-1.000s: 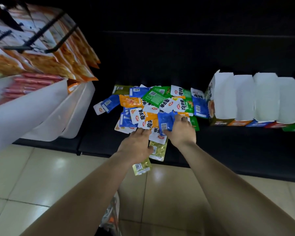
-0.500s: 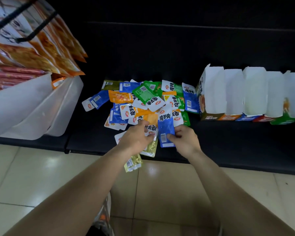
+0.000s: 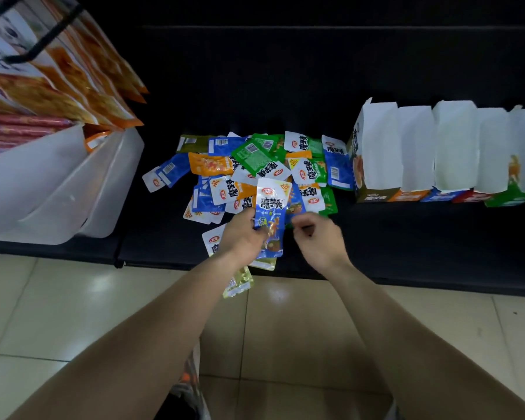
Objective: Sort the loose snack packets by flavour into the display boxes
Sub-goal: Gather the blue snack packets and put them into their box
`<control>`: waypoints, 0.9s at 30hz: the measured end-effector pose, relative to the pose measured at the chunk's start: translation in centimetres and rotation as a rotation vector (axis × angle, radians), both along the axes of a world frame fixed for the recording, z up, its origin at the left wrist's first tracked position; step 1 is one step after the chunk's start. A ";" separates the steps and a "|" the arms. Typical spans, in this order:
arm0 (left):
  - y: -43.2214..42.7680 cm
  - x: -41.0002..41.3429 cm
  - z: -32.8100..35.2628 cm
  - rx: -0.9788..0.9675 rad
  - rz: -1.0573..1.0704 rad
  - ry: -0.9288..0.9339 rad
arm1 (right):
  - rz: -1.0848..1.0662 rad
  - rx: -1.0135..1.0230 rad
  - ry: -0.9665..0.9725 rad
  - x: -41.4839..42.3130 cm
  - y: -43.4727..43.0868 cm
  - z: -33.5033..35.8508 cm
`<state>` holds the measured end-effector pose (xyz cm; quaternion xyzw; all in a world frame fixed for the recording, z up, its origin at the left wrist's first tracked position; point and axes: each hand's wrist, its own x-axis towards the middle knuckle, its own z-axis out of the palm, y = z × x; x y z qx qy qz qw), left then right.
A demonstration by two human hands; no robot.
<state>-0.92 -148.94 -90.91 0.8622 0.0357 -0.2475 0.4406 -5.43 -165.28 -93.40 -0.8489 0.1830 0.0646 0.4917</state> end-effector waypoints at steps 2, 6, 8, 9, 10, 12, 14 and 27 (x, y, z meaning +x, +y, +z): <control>0.6 0.5 -0.4 0.051 0.015 -0.010 | -0.067 -0.121 0.011 1.5 -0.2 -0.6; 1.9 1.3 -1.0 0.079 0.070 -0.021 | -0.171 -0.165 0.047 4.2 1.0 -1.5; 2.7 1.4 -1.3 0.079 0.089 -0.024 | -0.225 -0.149 0.075 4.9 1.6 -1.9; 3.0 1.5 -1.6 0.083 0.094 -0.027 | -0.228 -0.171 0.096 5.0 1.7 -2.1; 3.2 1.5 -1.6 0.088 0.095 -0.027 | -0.218 -0.202 0.117 5.0 1.6 -2.2; 3.5 1.5 -1.7 0.092 0.104 -0.022 | -0.210 -0.183 0.131 4.5 1.0 -2.1; 3.3 1.6 -1.3 0.081 0.120 -0.017 | -0.271 -0.072 0.128 3.3 -0.2 -1.4; -1.7 -3.6 0.8 -0.162 0.199 0.182 | -0.346 0.426 0.120 -6.4 -1.6 3.6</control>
